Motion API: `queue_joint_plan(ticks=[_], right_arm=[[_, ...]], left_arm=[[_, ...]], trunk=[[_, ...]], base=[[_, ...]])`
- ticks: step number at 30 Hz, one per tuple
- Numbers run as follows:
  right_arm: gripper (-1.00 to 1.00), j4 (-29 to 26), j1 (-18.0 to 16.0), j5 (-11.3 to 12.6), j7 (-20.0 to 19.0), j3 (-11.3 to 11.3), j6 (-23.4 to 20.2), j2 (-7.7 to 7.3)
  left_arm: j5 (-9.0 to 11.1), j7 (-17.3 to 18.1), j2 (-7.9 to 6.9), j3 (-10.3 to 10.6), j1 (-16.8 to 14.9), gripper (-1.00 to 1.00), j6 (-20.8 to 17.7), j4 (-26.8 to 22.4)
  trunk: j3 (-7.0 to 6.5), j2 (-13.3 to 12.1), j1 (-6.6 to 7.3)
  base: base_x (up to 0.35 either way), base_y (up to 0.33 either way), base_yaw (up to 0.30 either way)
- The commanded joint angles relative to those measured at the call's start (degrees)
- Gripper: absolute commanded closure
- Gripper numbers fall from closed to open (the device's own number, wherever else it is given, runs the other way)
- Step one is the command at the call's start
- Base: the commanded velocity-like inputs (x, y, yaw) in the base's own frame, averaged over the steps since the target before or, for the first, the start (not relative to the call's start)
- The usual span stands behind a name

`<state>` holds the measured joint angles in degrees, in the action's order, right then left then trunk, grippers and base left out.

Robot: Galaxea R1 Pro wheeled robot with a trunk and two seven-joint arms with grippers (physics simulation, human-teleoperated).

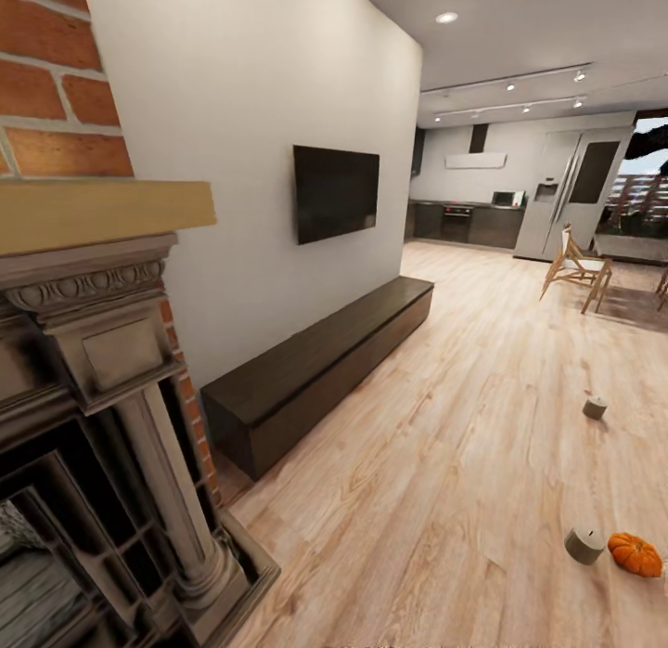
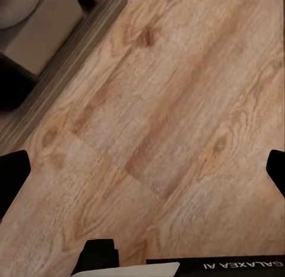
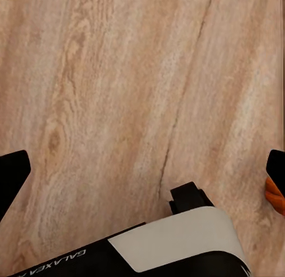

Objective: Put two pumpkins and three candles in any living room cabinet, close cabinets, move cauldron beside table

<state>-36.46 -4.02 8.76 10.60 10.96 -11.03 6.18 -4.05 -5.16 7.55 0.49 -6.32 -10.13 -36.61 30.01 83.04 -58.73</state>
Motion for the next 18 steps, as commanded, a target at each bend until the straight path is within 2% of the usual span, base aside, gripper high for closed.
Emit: queue_joint_plan(ticks=[1,4,9,14,18], right_arm=[[-1.00,-0.1,0.0,0.6,0.2,0.1,0.0,0.05],[-1.00,0.2,0.0,0.9,0.2,0.6,0.1,-0.06],[-1.00,1.7,0.0,1.8,0.0,3.5,0.3,-0.33],[-1.00,2.0,0.0,2.0,0.0,4.0,0.5,-0.13],[-1.00,2.6,0.0,2.0,0.0,4.1,3.2,-0.12]], left_arm=[[-0.5,-0.2,-0.10,0.0,0.0,-1.00,-0.3,-0.2],[-0.4,0.1,-0.15,0.0,0.0,-1.00,-0.2,-0.7],[-0.5,0.1,-0.25,0.0,0.0,-1.00,-0.3,-3.8],[-0.5,-0.1,-0.30,0.0,0.0,-1.00,-0.1,-4.2],[-0.5,0.0,-0.31,0.0,0.0,-1.00,-0.1,-4.3]], trunk=[[0.13,0.0,0.00],[0.35,0.0,0.00],[0.71,0.0,0.00],[1.08,0.0,0.00],[1.40,0.0,0.00]], base=[[0.000,0.000,-0.197],[0.000,0.000,-0.196],[0.000,0.000,-0.191],[0.000,0.000,-0.183],[0.065,0.047,-0.161]])
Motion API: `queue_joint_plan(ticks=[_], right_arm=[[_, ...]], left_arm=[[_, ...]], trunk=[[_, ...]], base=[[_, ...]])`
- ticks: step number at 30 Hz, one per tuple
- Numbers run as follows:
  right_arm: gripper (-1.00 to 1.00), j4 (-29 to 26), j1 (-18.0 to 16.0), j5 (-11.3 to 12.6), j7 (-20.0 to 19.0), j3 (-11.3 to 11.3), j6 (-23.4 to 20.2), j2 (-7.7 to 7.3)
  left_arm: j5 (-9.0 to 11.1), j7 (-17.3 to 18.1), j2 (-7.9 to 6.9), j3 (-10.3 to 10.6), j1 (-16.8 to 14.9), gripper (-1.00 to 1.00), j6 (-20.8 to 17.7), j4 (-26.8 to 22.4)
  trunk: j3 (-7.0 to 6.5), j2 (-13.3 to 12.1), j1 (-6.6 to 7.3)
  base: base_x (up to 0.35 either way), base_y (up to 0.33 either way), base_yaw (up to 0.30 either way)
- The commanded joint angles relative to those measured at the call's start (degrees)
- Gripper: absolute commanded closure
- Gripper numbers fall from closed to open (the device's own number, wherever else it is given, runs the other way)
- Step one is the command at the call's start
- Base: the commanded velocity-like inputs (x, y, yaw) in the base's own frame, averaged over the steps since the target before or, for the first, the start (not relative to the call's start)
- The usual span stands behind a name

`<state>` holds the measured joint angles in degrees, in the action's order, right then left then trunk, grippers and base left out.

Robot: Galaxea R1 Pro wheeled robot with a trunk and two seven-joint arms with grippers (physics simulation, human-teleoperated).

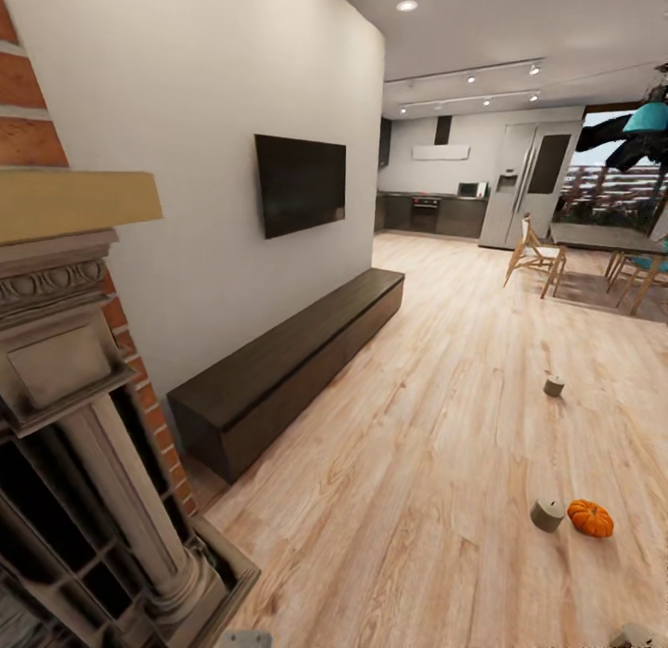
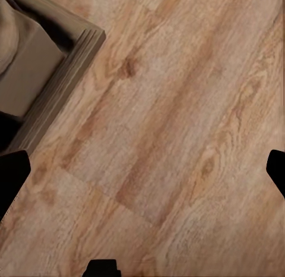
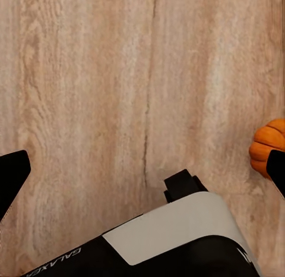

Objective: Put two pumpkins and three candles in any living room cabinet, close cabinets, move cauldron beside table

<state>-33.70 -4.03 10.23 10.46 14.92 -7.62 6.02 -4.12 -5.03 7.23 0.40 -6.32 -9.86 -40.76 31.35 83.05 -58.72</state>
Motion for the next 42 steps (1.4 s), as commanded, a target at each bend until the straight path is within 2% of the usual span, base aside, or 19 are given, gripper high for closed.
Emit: queue_joint_plan(ticks=[1,4,8,16,22,35,42], right_arm=[[-1.00,0.2,0.0,0.5,0.2,0.1,0.5,0.05],[-1.00,1.0,0.0,0.4,0.2,0.1,2.7,0.05],[-1.00,1.2,0.0,0.3,0.1,0.0,3.3,0.08],[-1.00,1.2,0.0,0.3,0.0,-0.1,3.4,0.13],[-1.00,1.2,0.0,0.3,0.1,-0.1,3.4,0.13],[-1.00,1.2,0.0,0.3,0.1,-0.1,3.5,0.13],[-1.00,1.2,0.0,0.3,0.1,-0.1,3.4,0.13]], left_arm=[[-0.4,-0.2,0.03,0.0,0.0,-1.00,-0.3,-0.1],[-0.4,-0.2,0.00,0.0,0.0,-1.00,-0.4,-0.1],[-0.5,-0.1,0.04,0.2,0.0,-1.00,-0.4,-0.1],[-0.5,-0.2,0.07,0.2,0.0,-1.00,-0.4,-0.1],[-0.5,-0.2,0.06,0.2,0.0,-1.00,-0.4,-0.1],[-0.5,-0.2,0.07,0.2,0.0,-1.00,-0.4,-0.1],[-0.5,-0.1,0.05,0.3,0.0,-1.00,-0.5,-0.1]], trunk=[[0.15,0.0,-0.01],[0.27,0.0,-0.01],[0.29,0.0,-0.01],[0.41,0.0,-0.01],[0.55,0.0,-0.01],[0.59,0.0,-0.01],[0.59,0.0,-0.01]], base=[[0.169,0.158,-0.104],[0.206,0.187,-0.039],[0.112,0.053,-0.095],[0.041,0.003,-0.263],[0.215,0.031,-0.269],[0.298,0.079,-0.036],[0.160,0.001,-0.242]])
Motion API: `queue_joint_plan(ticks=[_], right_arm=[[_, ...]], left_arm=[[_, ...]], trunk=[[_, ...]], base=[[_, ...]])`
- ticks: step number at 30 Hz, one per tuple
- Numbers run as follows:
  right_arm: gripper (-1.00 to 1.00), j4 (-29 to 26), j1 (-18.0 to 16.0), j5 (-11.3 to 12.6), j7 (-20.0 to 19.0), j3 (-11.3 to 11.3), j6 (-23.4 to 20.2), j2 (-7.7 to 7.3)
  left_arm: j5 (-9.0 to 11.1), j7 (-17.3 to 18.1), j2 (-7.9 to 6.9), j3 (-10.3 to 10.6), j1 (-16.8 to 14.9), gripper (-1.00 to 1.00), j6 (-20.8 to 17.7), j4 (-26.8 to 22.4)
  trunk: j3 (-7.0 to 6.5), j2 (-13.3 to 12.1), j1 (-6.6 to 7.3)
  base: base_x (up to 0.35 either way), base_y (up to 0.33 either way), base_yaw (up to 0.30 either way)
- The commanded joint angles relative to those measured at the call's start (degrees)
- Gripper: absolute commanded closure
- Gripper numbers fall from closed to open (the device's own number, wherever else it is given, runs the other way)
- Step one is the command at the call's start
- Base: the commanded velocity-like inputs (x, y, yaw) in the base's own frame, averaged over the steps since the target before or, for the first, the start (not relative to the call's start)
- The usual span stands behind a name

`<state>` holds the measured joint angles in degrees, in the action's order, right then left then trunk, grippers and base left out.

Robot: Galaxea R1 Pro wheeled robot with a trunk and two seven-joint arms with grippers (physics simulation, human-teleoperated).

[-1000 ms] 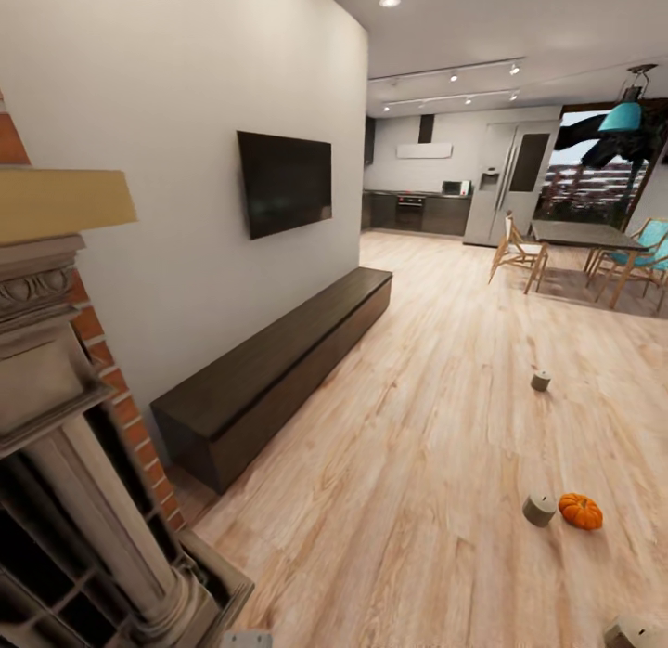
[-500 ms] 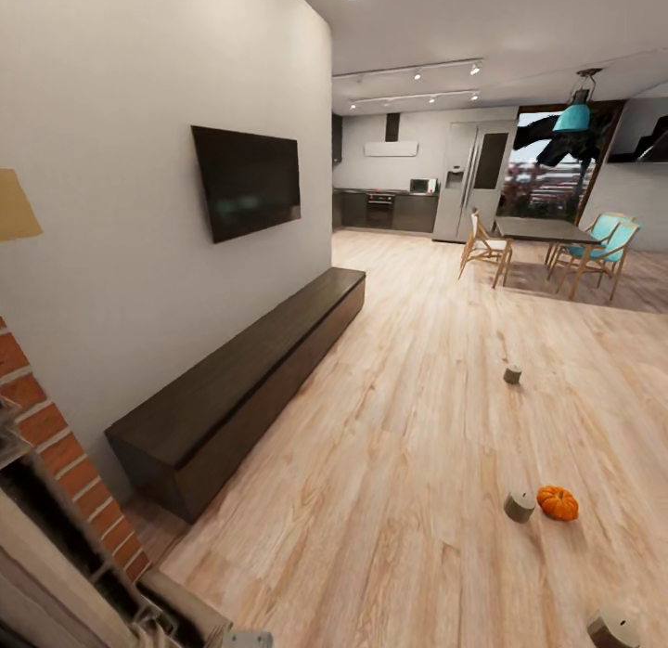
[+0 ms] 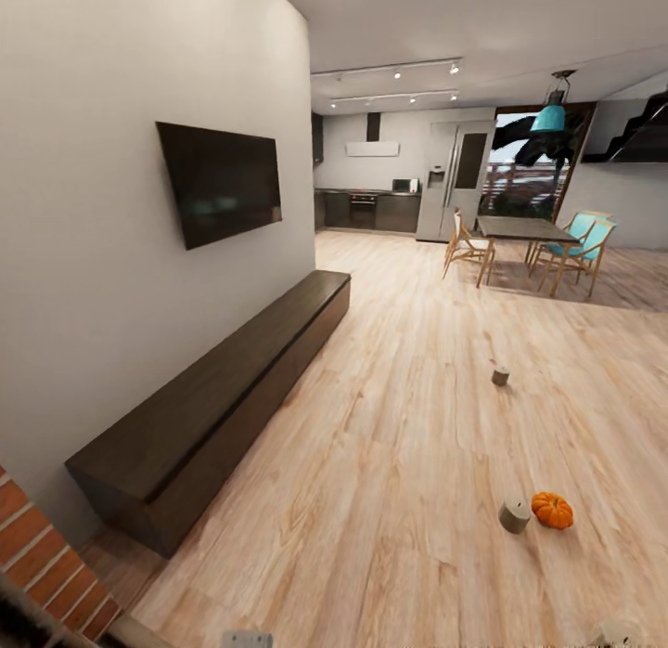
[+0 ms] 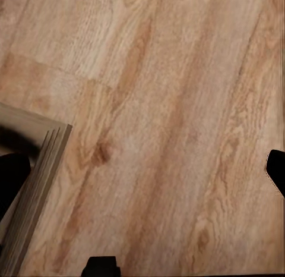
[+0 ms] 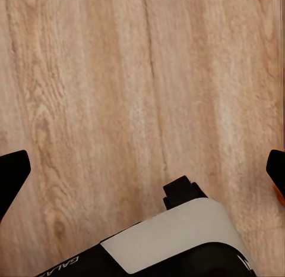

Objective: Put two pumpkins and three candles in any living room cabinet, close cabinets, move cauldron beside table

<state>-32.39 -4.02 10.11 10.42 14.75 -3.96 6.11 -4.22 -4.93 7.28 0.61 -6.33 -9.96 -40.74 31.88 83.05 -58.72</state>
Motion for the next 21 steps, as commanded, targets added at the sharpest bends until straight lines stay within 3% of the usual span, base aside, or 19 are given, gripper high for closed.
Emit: queue_joint_plan(ticks=[1,10,21], right_arm=[[-1.00,-0.1,0.0,0.4,0.1,0.1,-0.3,0.04],[-1.00,-0.1,0.0,0.4,0.1,0.1,-0.2,0.06],[-1.00,-0.1,0.0,0.4,0.1,0.1,-0.2,0.12]], left_arm=[[-0.4,-0.2,0.01,0.1,0.0,-1.00,-0.4,-0.1],[-0.5,-0.2,-0.05,0.1,0.0,-1.00,-0.4,-0.1],[-0.5,-0.2,-0.04,0.1,0.0,-1.00,-0.4,-0.1]], trunk=[[0.06,0.0,-0.01],[0.06,0.0,-0.01],[0.06,0.0,-0.01]], base=[[0.194,0.000,-0.285],[0.290,0.000,-0.271],[0.306,-0.078,-0.027]])
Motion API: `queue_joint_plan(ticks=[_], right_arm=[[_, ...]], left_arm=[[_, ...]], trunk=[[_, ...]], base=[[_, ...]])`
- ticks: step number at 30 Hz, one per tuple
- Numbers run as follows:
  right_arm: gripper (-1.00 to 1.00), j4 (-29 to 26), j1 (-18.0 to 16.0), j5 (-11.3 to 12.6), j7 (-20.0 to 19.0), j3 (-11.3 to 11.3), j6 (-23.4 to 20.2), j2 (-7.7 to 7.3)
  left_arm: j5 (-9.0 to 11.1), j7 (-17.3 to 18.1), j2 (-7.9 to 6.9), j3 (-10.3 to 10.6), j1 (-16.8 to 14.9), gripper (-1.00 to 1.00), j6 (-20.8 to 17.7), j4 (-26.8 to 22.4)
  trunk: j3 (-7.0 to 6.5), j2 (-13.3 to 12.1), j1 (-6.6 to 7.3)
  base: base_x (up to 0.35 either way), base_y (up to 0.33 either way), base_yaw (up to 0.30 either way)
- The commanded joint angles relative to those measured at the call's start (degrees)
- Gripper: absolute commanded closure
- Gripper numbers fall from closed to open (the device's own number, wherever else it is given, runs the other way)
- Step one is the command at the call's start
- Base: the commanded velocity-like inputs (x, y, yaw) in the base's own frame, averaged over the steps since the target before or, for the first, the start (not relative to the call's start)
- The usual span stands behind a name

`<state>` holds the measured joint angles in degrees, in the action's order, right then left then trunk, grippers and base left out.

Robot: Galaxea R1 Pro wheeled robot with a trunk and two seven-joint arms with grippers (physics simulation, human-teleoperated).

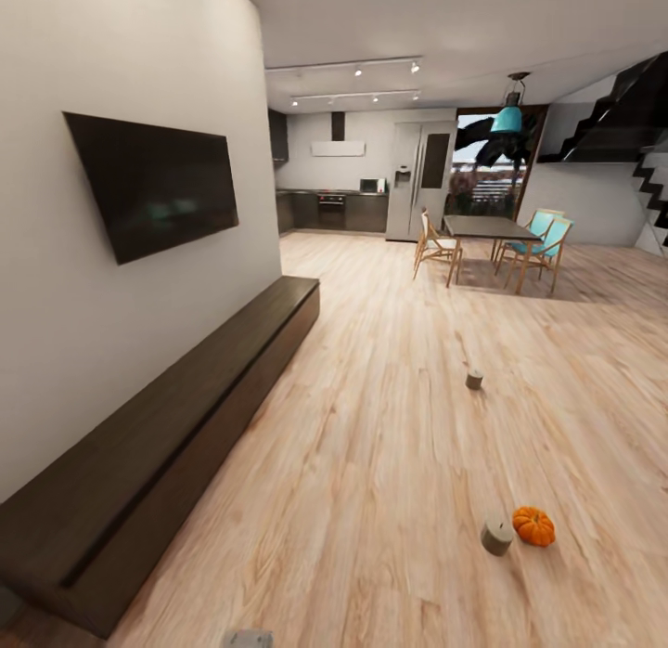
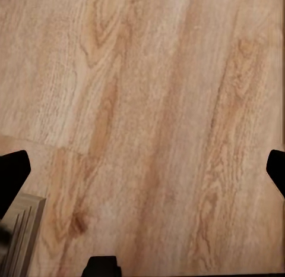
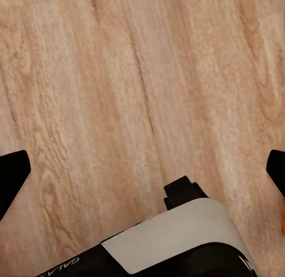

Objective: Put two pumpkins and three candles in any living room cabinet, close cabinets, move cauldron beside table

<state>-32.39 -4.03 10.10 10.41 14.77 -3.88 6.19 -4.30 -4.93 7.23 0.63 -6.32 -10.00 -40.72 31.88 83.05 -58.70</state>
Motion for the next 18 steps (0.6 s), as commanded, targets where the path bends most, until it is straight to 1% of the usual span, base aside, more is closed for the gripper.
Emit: queue_joint_plan(ticks=[1,5,7,9,10,13,15,18], right_arm=[[-1.00,-0.1,0.0,0.4,0.1,0.1,-0.2,0.03],[-1.00,-0.1,0.0,0.4,0.1,0.1,0.0,-0.02],[-1.00,0.1,0.0,0.5,0.0,0.1,1.3,-0.03],[-1.00,2.4,0.0,0.6,0.0,0.2,4.8,-0.08],[-1.00,4.6,0.0,0.7,0.0,0.3,9.2,-0.11],[-1.00,6.4,0.0,1.2,0.0,1.3,14.4,-0.25],[-1.00,7.0,0.0,1.5,0.0,1.7,16.5,-0.31],[-1.00,7.5,0.0,1.7,0.0,2.0,17.8,-0.40]], left_arm=[[-0.4,-0.2,0.01,0.1,0.0,-1.00,-0.4,-0.1],[-0.4,-0.2,-0.02,0.1,0.0,-1.00,-0.3,-0.1],[-0.4,-0.2,-0.02,0.1,0.0,-1.00,-0.3,-0.1],[-0.4,-0.2,-0.02,0.1,0.0,-1.00,-0.3,-0.1],[-0.4,-0.2,-0.02,0.1,0.0,-1.00,-0.4,-0.1],[-0.4,-0.2,-0.02,0.1,0.0,-1.00,-0.4,-0.1],[-0.4,-0.2,-0.02,0.1,0.0,-1.00,-0.3,-0.1],[-0.4,-0.2,-0.02,0.1,0.0,-1.00,-0.3,-0.1]], trunk=[[0.06,0.0,-0.03],[0.06,0.0,-0.03],[0.06,0.0,-0.03],[0.06,0.0,-0.03],[0.06,0.0,-0.03],[0.06,0.0,-0.03],[0.06,0.0,-0.03],[0.06,0.0,-0.03]], base=[[0.286,-0.173,0.000],[0.287,-0.140,0.000],[0.300,-0.032,0.000],[0.307,-0.007,0.000],[0.312,-0.002,0.000],[0.304,-0.001,0.000],[0.228,0.000,0.000],[0.078,0.000,0.000]])
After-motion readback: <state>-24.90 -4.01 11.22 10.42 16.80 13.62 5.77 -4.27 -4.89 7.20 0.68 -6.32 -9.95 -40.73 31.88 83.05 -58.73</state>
